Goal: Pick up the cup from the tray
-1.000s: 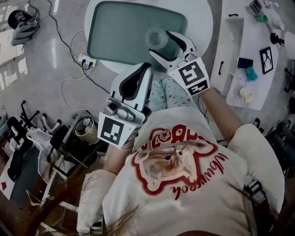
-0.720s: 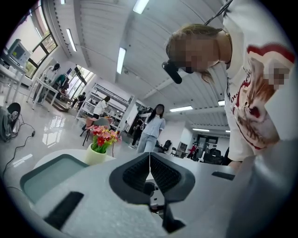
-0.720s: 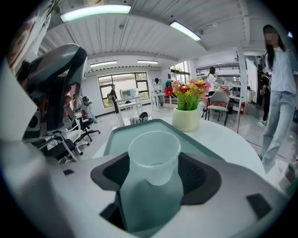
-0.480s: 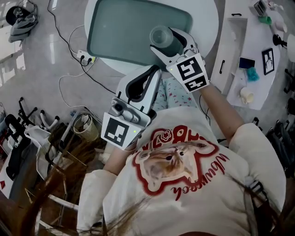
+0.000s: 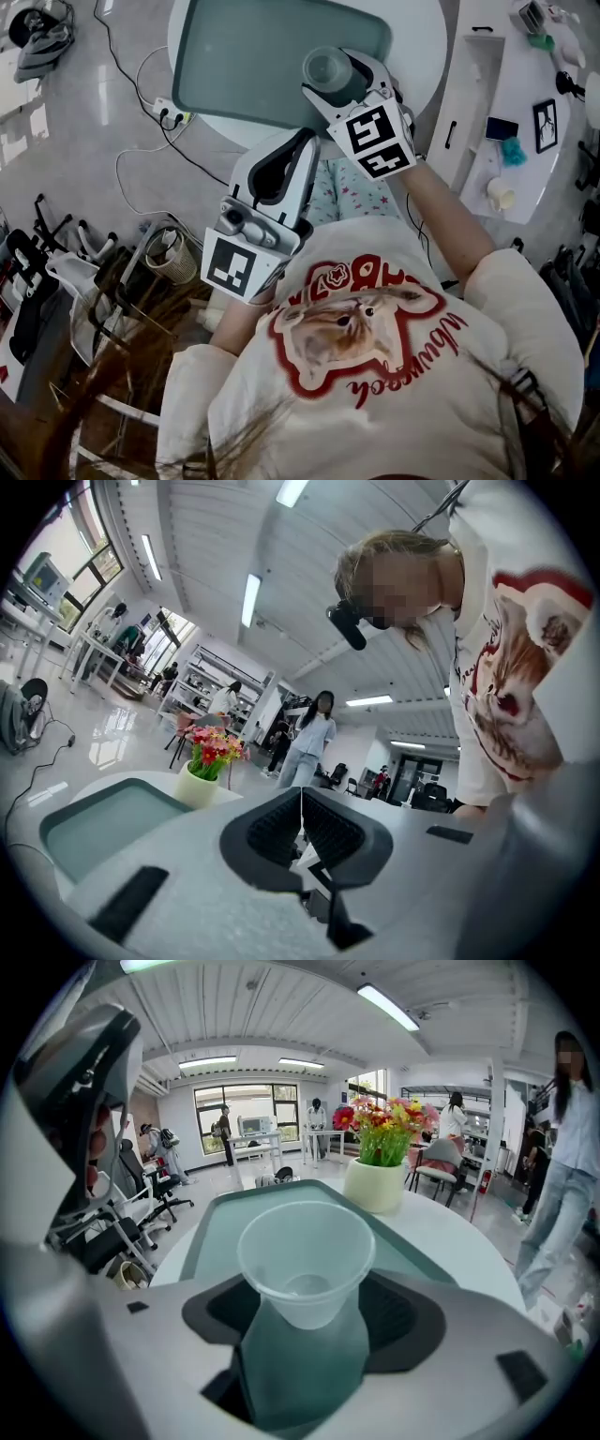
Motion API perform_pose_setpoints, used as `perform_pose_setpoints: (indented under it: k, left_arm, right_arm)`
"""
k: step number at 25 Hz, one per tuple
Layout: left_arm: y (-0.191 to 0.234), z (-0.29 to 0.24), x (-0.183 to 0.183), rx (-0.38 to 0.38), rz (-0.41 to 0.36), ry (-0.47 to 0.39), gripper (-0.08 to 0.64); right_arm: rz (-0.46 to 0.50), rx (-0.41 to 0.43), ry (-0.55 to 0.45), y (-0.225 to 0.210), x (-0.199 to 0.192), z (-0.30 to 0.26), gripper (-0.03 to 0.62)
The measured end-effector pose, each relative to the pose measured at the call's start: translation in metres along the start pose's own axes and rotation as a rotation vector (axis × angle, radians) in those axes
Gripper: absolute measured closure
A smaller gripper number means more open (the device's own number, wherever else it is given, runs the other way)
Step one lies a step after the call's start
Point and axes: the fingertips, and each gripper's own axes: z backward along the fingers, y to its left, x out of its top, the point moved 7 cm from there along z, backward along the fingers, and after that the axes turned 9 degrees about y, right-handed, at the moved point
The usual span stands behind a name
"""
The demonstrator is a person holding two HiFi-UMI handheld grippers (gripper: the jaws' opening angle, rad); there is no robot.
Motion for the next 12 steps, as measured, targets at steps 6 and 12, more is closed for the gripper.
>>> perform_pose_setpoints:
  k: [6, 12]
  left_arm:
    - [-0.003, -0.002, -0.003, -0.002, 0.009, 0.004, 0.545]
    - [0.001, 0.001, 0.001, 0.011, 0.009, 0.003, 0.545]
  right_arm:
    - [0.006, -0.063, 0.023, -0.002, 0.002, -0.005, 0.293]
    - [0.054, -0.095, 0.057, -0.001, 0.007, -0.013, 0.295]
